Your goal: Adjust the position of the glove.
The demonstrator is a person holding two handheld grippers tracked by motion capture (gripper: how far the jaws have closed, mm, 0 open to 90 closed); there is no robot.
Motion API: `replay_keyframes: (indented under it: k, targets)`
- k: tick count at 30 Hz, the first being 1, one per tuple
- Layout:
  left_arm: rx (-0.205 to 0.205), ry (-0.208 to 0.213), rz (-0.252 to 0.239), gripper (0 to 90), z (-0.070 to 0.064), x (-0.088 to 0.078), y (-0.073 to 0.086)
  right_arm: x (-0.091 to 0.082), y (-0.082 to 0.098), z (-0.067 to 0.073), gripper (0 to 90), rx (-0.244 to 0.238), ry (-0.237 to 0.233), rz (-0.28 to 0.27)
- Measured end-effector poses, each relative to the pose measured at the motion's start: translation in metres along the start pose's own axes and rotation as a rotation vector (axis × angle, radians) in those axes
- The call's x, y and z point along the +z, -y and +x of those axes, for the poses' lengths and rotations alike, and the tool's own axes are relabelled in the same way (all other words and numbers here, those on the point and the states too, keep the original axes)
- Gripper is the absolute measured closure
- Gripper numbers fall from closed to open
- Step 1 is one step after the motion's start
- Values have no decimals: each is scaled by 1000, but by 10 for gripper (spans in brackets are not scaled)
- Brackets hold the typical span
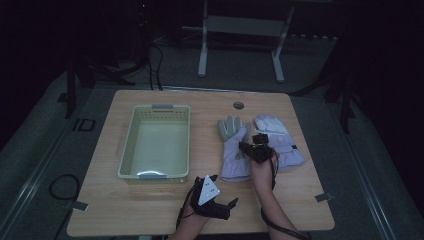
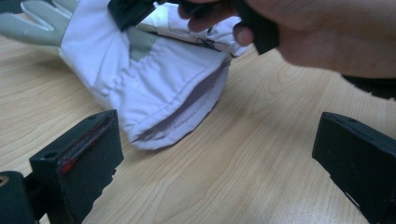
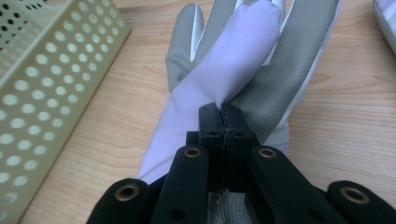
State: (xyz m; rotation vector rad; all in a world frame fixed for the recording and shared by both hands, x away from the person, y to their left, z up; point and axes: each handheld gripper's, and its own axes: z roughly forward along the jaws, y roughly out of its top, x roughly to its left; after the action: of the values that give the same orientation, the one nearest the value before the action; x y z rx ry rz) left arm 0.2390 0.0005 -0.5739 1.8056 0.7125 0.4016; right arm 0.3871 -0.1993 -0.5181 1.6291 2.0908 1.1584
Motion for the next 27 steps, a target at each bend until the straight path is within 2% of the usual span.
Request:
replay_keyframes:
  k: [3, 5, 8, 13, 17, 20, 21, 22, 27]
  targets:
    - [1, 1, 0, 19, 0, 0, 0, 6, 2, 1, 884, 0, 18, 6]
    - [-2, 4, 0, 19, 0, 0, 0, 12, 7, 1, 873, -18, 43, 26]
    - [-4, 8, 0, 19, 0, 0, 0, 17, 12, -1, 855, -26, 56, 45]
    - [-2, 6, 0, 19, 0, 0, 0, 18, 14, -1, 813, -16, 56, 41]
    - [-3, 8, 0, 19, 0, 0, 0, 8, 10, 1, 753, -42, 57, 18]
    - [-4, 10, 0, 19, 0, 0, 0, -6, 1, -1, 667, -88, 43, -8]
    - [-5, 10, 0, 19, 0, 0, 0, -11, -2, -2, 642, -103, 55, -16]
    - [-6, 9, 0, 19, 0, 0, 0, -16, -5, -5, 610, -120, 53, -25]
    - [-10, 9, 4, 19, 1, 0, 0, -36, -17, -25, 562, -167, 70, -35]
